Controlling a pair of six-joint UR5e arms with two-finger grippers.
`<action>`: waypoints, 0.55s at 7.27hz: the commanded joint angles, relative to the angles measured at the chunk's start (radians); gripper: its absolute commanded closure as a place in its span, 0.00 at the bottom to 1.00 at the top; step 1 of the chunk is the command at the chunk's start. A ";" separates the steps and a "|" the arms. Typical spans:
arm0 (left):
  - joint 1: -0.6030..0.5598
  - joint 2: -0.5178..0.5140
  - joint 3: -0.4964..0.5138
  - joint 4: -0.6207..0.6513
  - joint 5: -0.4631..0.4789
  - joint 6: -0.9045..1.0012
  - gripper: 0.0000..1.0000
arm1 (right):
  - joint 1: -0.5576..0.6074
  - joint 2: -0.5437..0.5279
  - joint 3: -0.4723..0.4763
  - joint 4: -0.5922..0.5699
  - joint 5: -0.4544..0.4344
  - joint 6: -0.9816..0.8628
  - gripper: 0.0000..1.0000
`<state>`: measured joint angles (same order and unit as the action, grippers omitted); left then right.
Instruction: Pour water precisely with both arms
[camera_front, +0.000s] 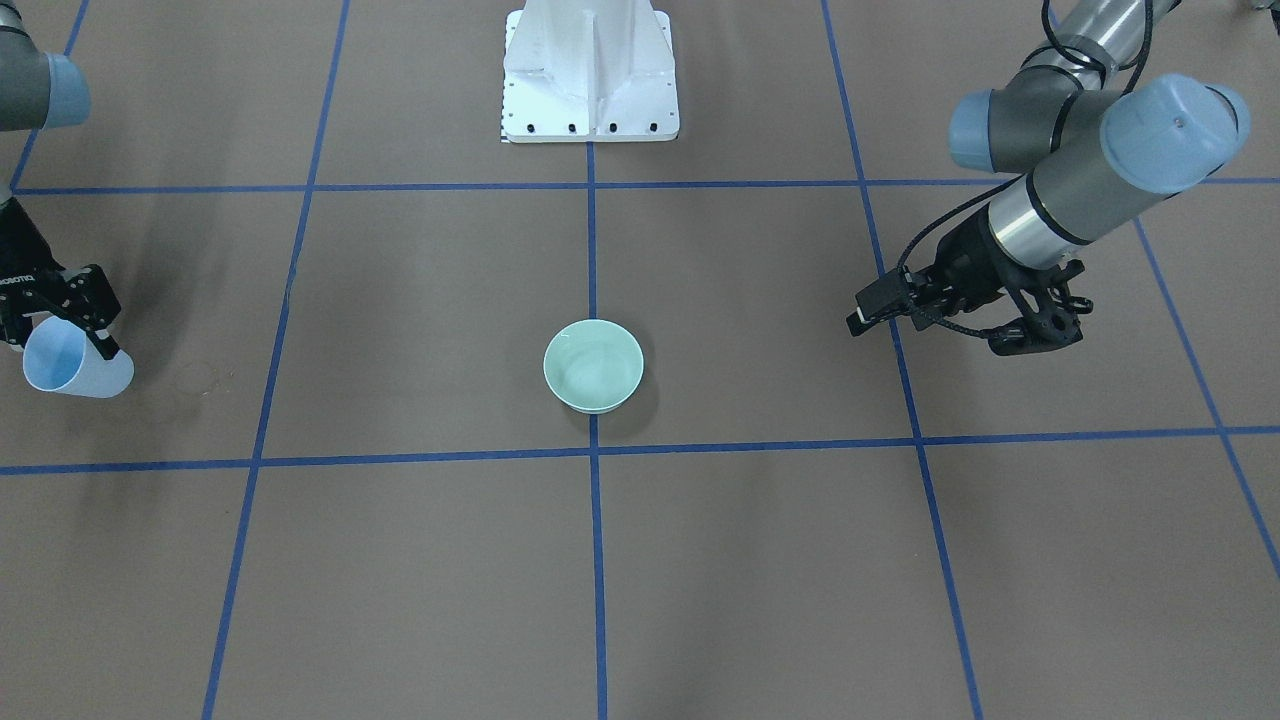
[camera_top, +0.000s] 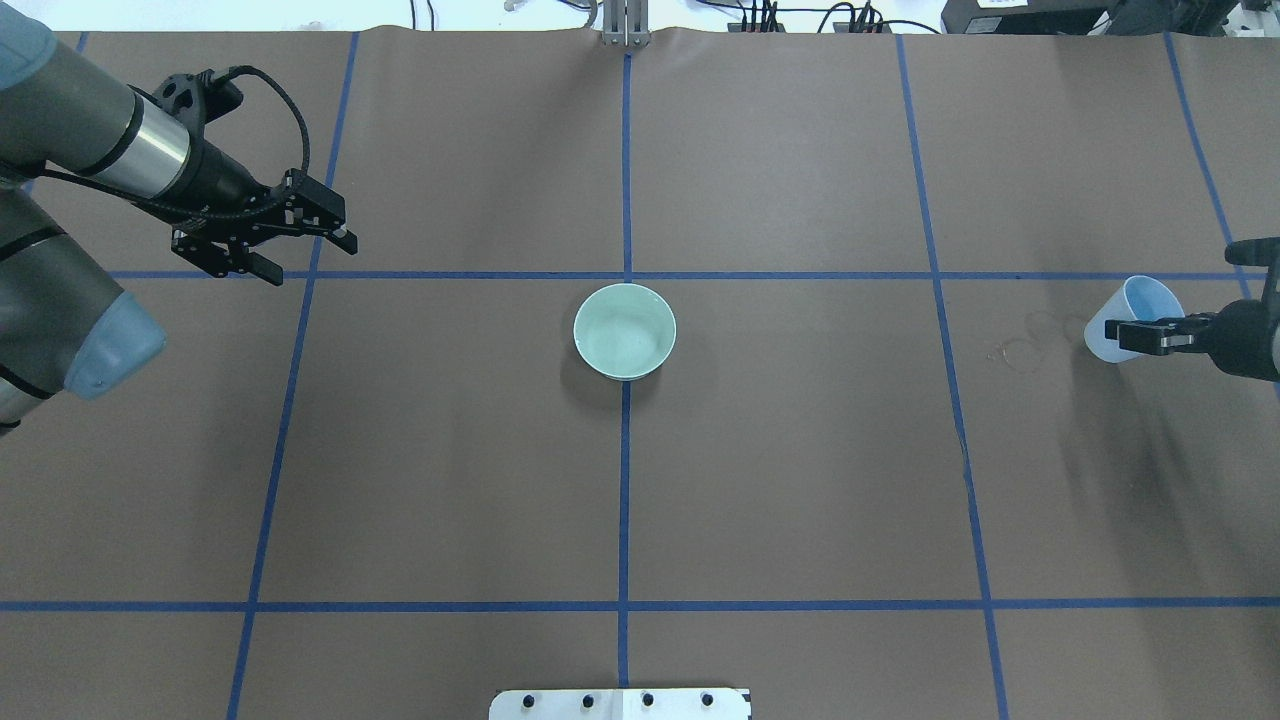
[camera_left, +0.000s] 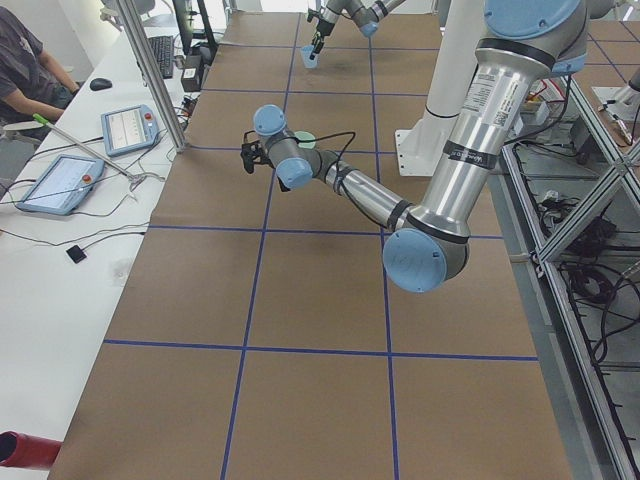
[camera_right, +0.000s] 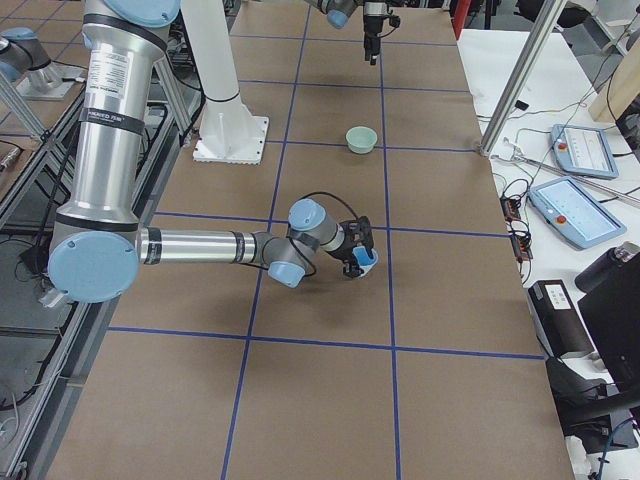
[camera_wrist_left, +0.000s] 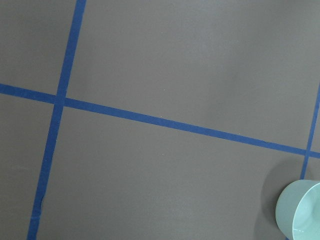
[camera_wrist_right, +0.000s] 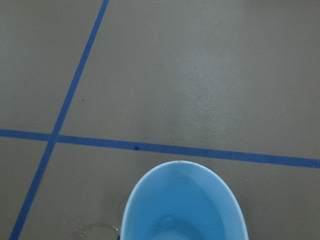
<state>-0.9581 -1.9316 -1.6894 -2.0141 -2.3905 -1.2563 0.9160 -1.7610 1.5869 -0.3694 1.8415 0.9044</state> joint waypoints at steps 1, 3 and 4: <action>-0.001 0.000 -0.001 0.000 0.001 0.000 0.01 | 0.017 -0.012 -0.042 0.089 -0.008 -0.002 1.00; -0.002 0.012 -0.015 0.000 0.001 0.000 0.01 | 0.015 -0.015 -0.038 0.089 -0.021 -0.004 1.00; -0.002 0.013 -0.022 0.002 -0.001 0.000 0.01 | 0.014 -0.014 -0.039 0.087 -0.025 -0.004 1.00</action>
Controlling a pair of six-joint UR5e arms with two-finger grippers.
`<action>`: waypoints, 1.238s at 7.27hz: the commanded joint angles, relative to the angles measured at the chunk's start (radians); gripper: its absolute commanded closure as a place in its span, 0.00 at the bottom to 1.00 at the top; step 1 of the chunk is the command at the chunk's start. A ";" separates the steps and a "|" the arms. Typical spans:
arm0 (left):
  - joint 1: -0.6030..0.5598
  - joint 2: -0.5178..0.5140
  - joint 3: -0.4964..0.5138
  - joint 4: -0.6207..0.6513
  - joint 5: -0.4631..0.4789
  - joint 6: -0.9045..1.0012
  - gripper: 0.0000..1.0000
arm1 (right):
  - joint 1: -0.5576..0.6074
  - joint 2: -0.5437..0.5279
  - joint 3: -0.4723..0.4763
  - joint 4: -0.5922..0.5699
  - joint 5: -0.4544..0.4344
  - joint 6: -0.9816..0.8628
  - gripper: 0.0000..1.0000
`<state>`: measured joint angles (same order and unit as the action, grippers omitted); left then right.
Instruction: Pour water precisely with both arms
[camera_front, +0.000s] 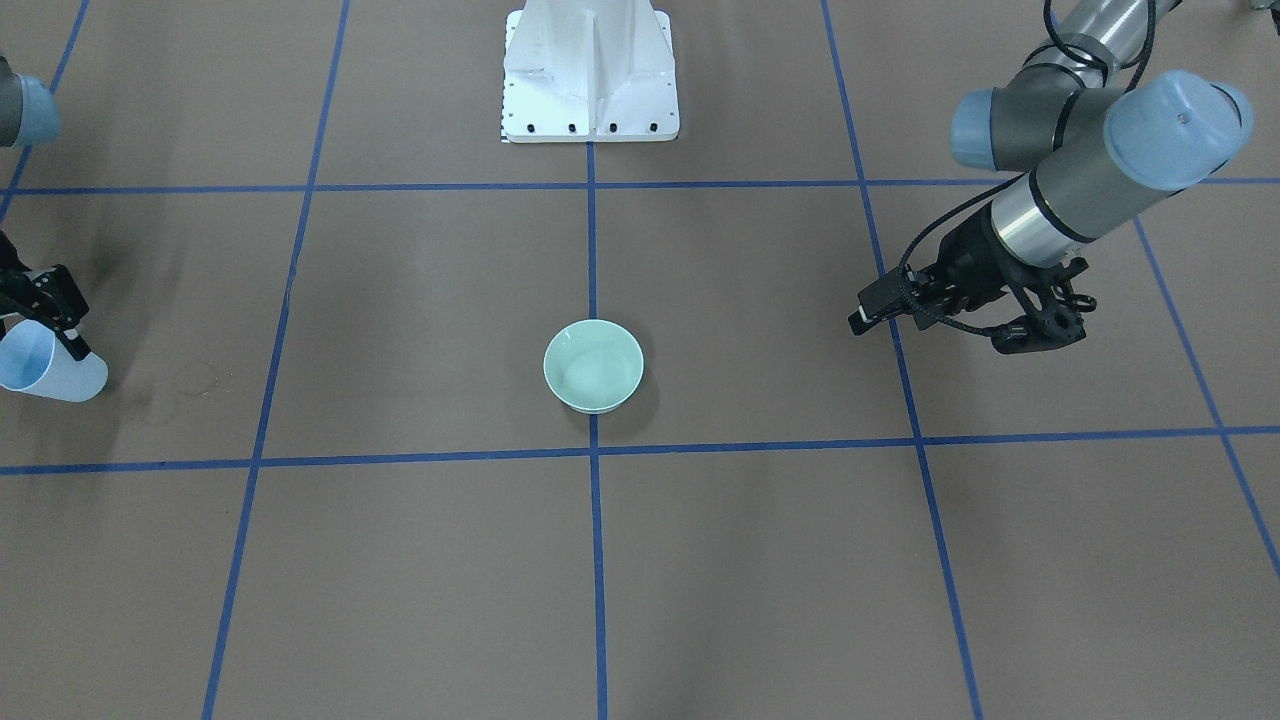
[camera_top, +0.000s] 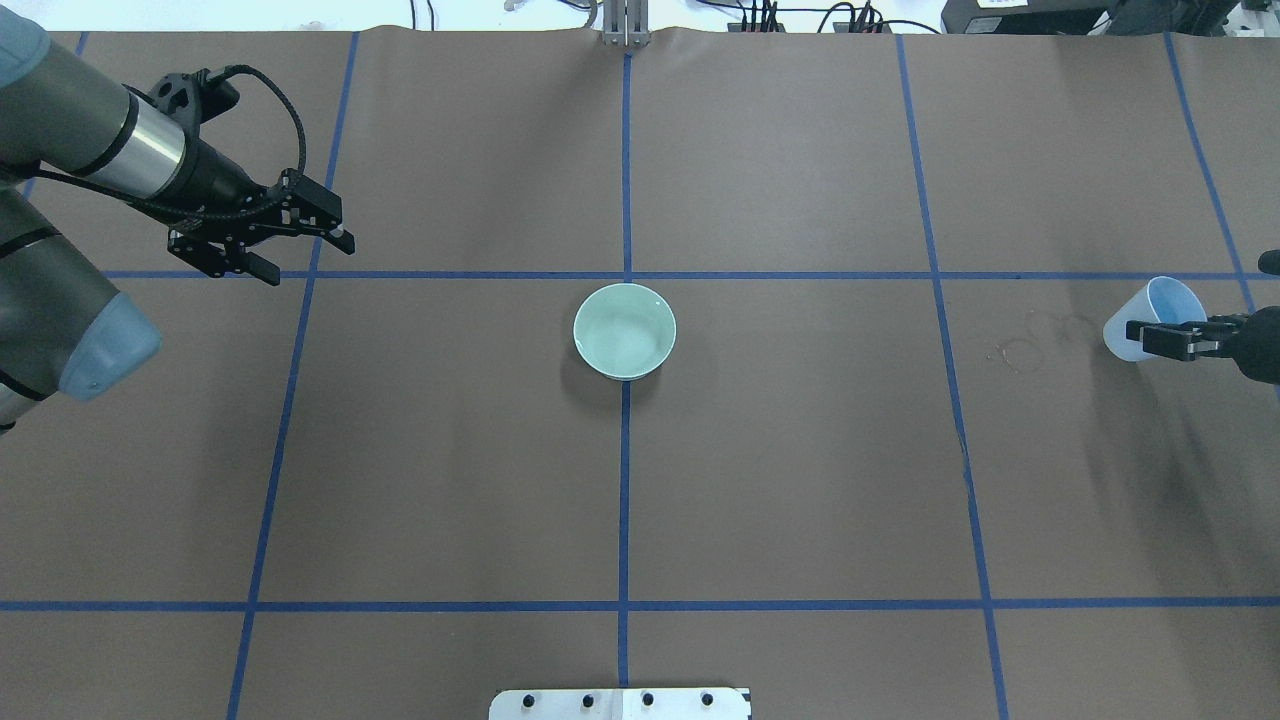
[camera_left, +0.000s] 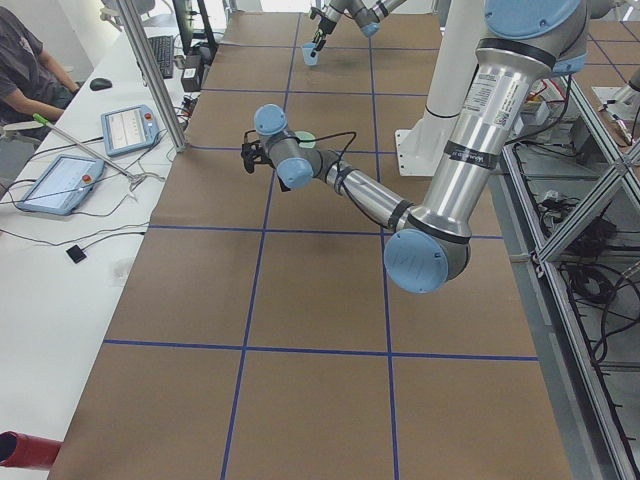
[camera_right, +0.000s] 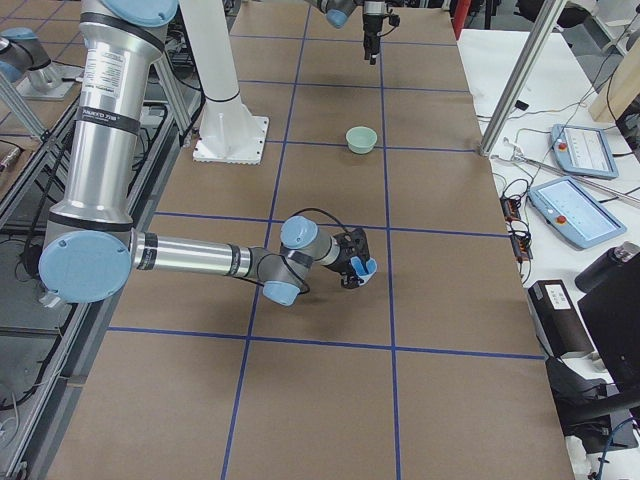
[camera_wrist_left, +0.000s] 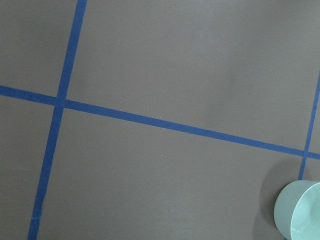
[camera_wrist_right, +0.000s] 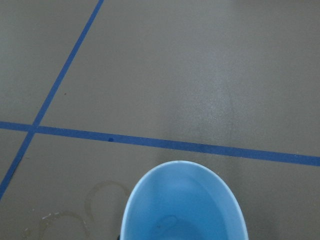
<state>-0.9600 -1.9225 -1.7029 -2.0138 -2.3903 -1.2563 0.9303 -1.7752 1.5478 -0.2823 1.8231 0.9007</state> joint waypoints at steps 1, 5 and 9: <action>0.000 0.005 -0.009 0.001 -0.001 0.000 0.01 | 0.002 -0.003 0.003 0.002 -0.002 0.000 1.00; 0.000 0.007 -0.006 0.000 -0.001 0.000 0.01 | -0.001 -0.001 0.008 -0.002 0.022 0.000 1.00; 0.000 0.008 -0.006 0.001 -0.003 0.002 0.01 | -0.041 0.000 -0.002 -0.015 0.019 -0.066 1.00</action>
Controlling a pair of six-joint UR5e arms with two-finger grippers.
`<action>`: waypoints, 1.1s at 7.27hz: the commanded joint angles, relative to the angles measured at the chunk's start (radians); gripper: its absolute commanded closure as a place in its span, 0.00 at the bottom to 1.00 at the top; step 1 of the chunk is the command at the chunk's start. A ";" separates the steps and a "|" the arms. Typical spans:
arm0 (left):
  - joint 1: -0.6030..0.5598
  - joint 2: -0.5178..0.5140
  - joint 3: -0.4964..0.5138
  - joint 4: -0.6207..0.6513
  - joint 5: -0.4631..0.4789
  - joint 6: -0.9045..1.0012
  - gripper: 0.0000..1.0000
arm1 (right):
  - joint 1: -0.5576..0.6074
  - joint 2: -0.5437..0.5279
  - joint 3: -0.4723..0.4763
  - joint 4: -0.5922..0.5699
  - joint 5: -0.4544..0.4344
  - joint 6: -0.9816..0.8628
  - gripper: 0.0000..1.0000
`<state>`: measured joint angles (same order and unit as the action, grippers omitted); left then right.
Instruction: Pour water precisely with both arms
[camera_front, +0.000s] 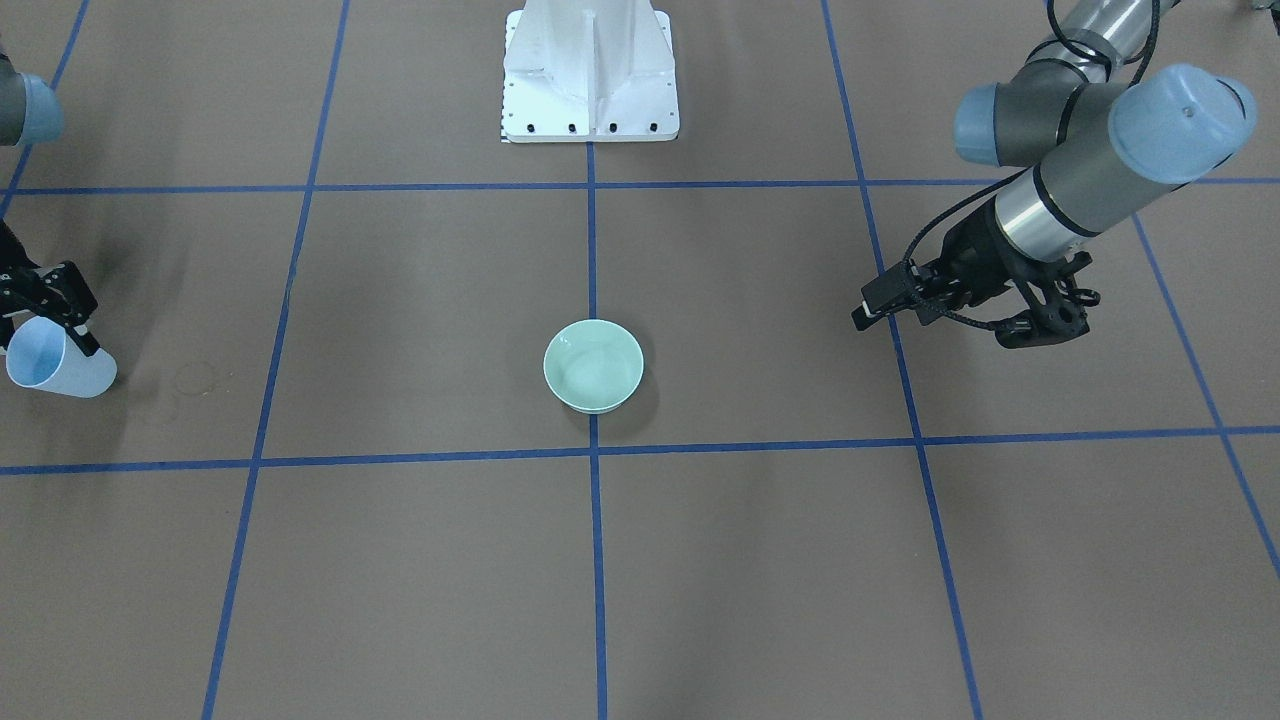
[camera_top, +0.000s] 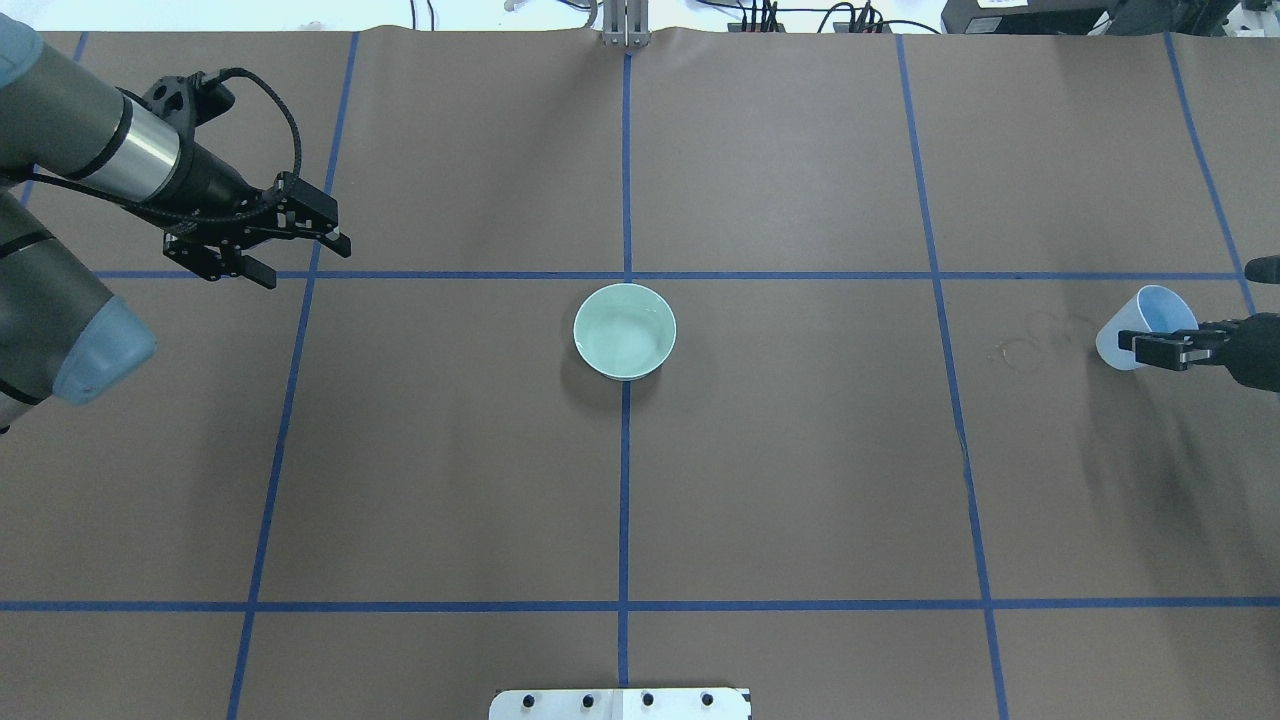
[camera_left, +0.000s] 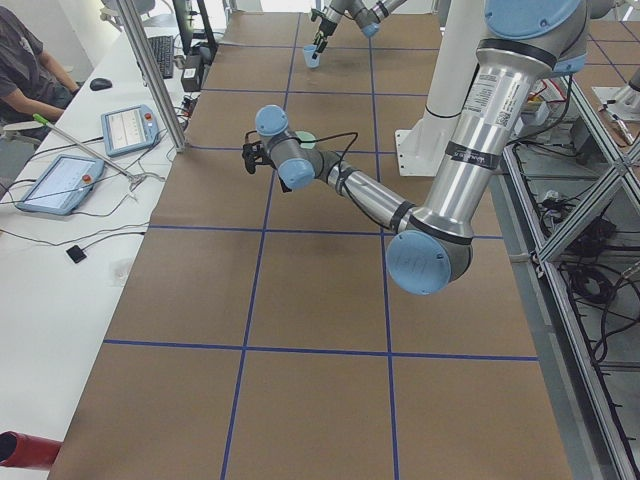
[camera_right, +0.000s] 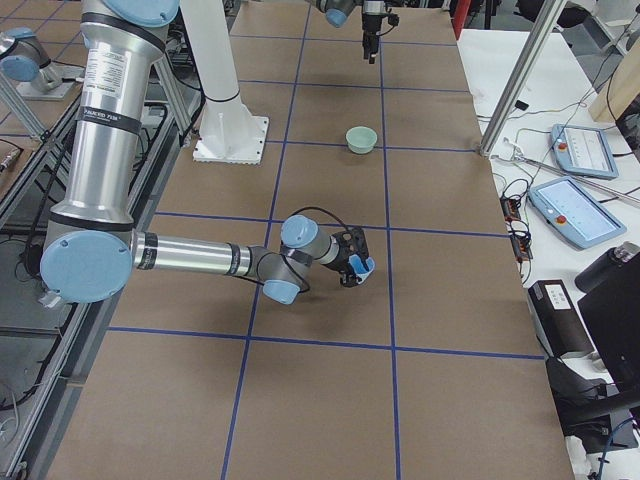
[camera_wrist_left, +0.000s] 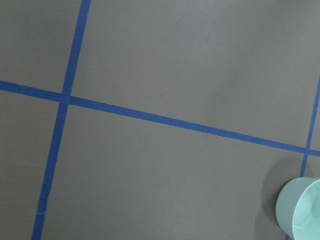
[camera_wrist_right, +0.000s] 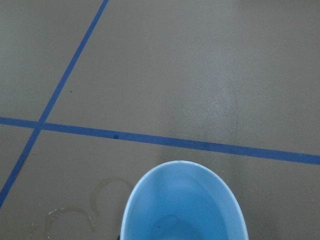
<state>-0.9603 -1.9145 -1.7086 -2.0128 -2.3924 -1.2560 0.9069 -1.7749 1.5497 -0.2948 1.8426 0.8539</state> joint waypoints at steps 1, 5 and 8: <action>0.000 0.000 0.000 0.000 -0.001 0.000 0.01 | -0.025 -0.001 -0.003 -0.003 0.001 -0.021 1.00; 0.000 0.000 -0.003 0.000 -0.001 0.000 0.01 | -0.037 -0.001 0.018 -0.059 0.009 -0.027 0.00; 0.002 0.000 -0.003 0.000 -0.001 0.000 0.01 | 0.103 0.002 0.081 -0.098 0.184 -0.039 0.00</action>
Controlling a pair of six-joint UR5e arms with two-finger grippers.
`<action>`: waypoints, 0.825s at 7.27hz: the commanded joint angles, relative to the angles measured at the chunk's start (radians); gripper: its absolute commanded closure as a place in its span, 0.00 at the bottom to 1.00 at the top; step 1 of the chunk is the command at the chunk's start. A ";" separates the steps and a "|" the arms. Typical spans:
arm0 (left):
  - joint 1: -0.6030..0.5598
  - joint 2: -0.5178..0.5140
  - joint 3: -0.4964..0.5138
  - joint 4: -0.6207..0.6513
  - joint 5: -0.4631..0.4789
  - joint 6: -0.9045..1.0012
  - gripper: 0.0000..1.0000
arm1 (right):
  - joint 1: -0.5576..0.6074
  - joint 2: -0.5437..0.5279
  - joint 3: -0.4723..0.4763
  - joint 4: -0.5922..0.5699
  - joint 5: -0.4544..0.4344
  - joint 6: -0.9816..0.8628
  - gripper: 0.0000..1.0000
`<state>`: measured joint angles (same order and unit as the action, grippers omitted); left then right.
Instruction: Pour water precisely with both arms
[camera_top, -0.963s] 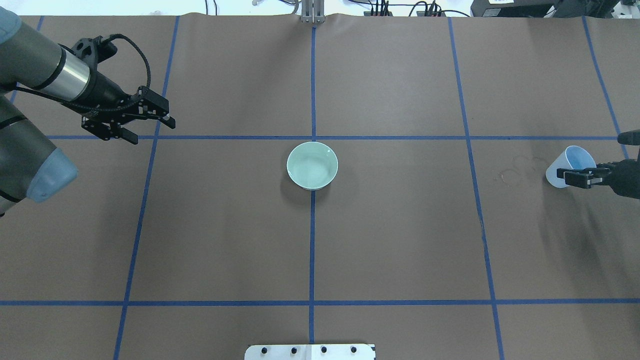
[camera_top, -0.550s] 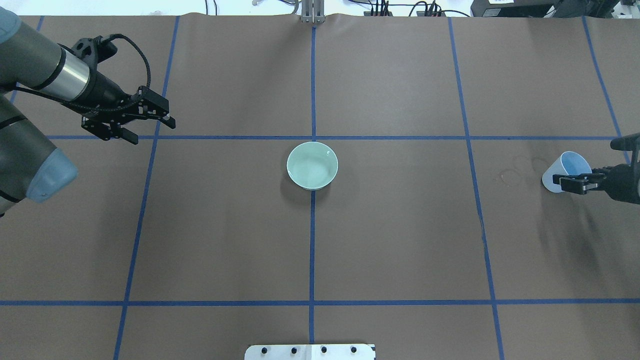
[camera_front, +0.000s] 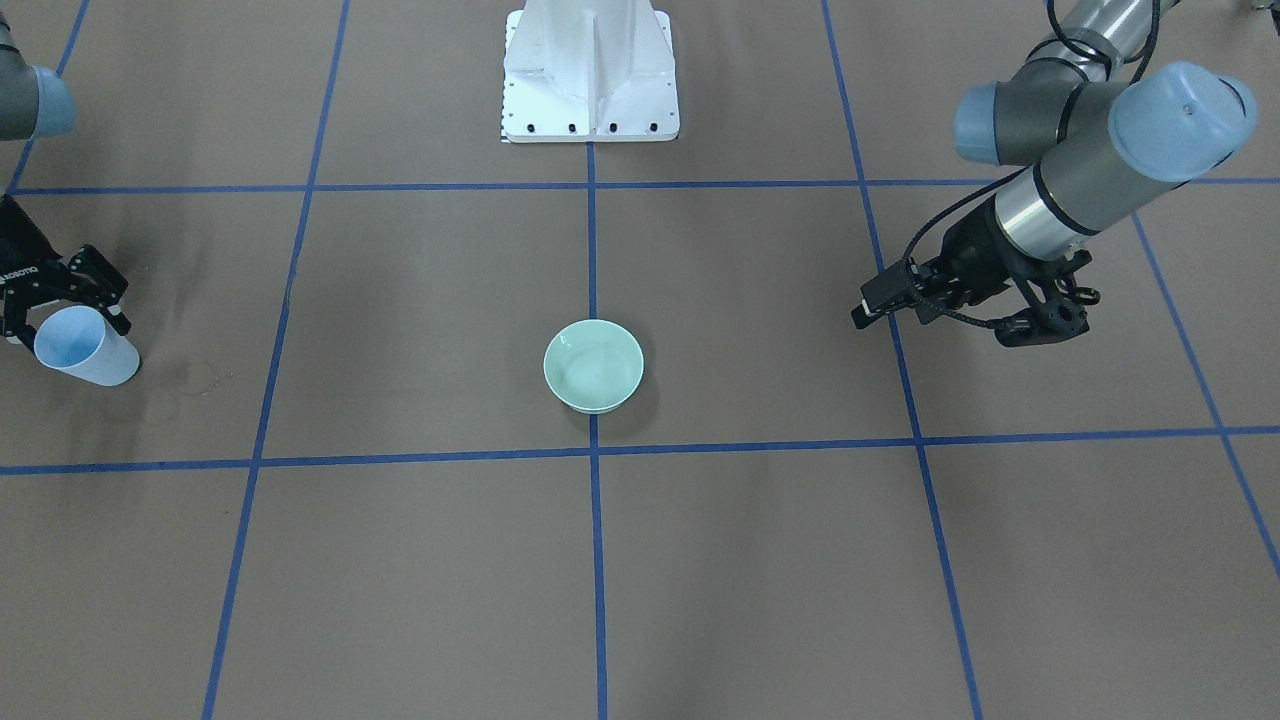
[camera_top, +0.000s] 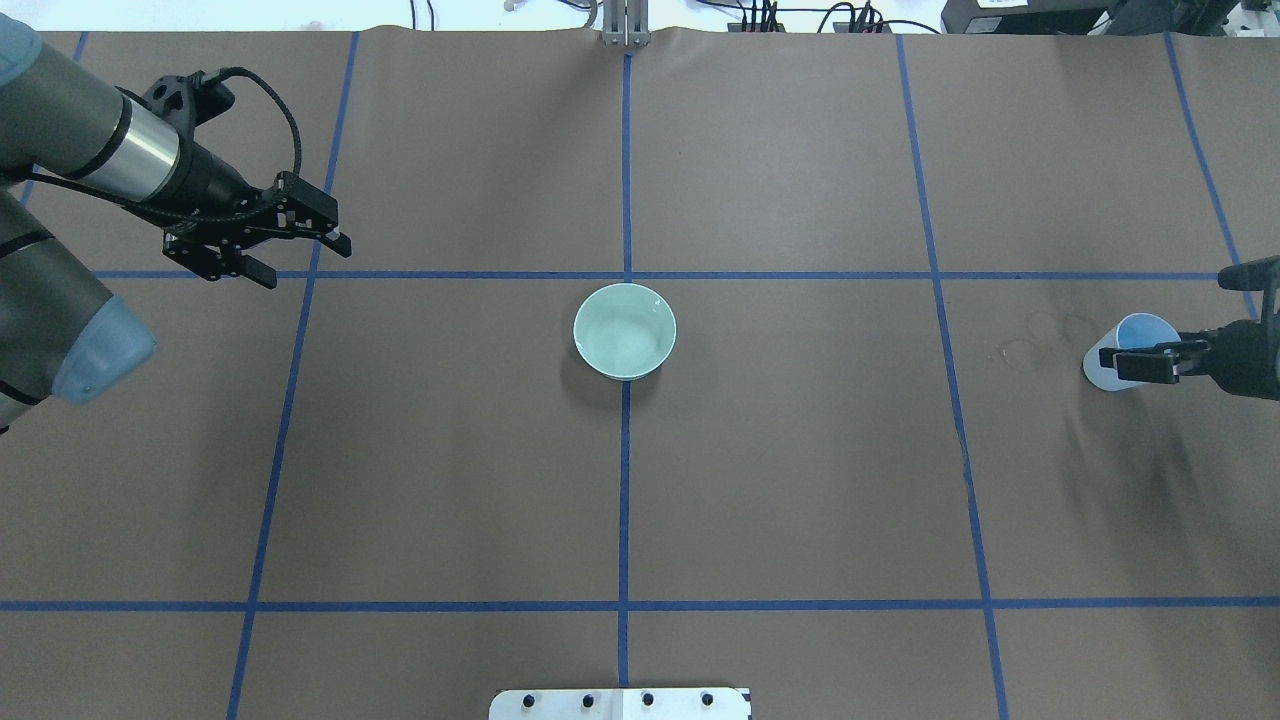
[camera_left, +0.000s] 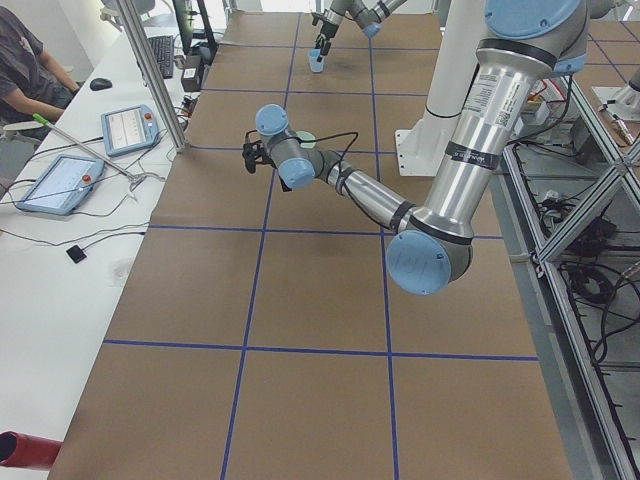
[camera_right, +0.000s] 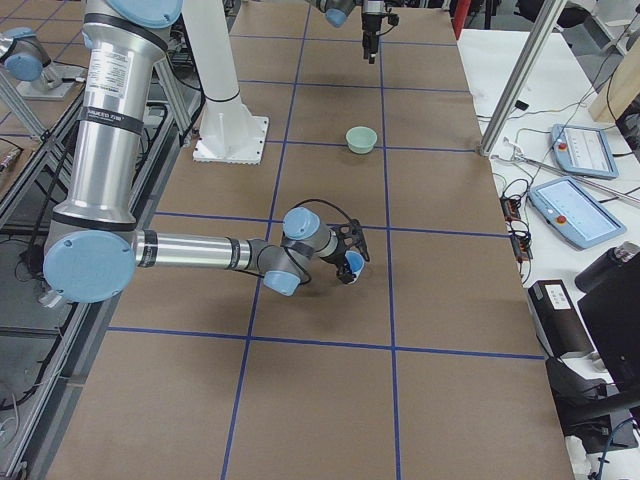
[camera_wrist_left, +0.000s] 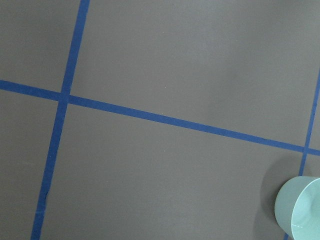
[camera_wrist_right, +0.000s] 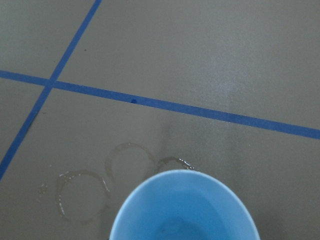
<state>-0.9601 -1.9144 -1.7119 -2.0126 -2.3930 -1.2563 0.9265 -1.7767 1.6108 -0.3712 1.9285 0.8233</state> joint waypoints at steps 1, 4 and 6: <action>0.000 0.000 0.000 0.000 0.000 0.000 0.01 | 0.128 0.002 0.020 -0.025 0.121 -0.063 0.00; 0.009 -0.003 0.000 0.000 0.006 -0.006 0.01 | 0.322 0.016 0.020 -0.112 0.303 -0.110 0.00; 0.033 -0.024 0.001 0.002 0.041 -0.011 0.01 | 0.368 0.077 0.021 -0.301 0.305 -0.229 0.00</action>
<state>-0.9436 -1.9266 -1.7116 -2.0116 -2.3764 -1.2648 1.2576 -1.7392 1.6299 -0.5547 2.2255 0.6711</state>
